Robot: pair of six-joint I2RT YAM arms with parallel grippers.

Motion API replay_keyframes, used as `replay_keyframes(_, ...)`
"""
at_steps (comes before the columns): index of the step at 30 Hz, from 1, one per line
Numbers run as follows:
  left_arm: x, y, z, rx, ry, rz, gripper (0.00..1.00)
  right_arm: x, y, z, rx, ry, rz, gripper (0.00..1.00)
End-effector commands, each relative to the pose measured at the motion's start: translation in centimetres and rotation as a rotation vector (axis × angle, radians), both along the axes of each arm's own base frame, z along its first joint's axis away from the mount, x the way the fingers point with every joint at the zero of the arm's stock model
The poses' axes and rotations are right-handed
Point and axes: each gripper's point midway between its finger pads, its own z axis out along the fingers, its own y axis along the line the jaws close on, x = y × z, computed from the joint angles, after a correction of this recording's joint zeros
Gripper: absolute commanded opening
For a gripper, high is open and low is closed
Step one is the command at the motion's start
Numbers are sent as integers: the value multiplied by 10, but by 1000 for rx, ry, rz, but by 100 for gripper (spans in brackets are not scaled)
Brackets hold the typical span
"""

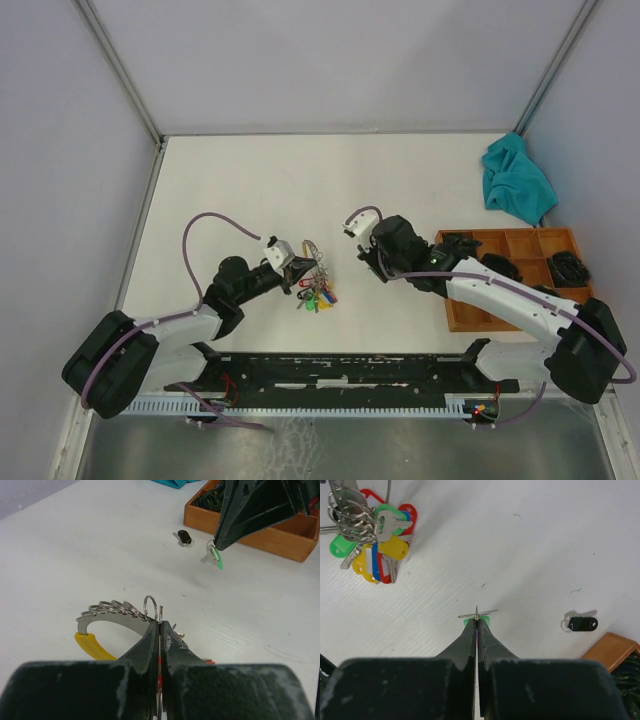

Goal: Put the keys on the keyring

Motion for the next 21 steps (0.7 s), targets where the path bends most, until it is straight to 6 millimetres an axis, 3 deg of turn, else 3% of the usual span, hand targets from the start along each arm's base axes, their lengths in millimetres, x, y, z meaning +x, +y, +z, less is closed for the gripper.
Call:
replay_keyframes(1, 1, -5, 33, -24, -162, -45, 3, 5, 23, 29, 109, -141, 190, 0)
replay_keyframes(10, -11, -22, 34, 15, -291, -203, 3, -5, 41, 39, 169, -251, 420, 1)
replay_keyframes(21, -24, -33, 11, 63, -323, -343, 3, -23, 80, 31, 255, -232, 679, 1)
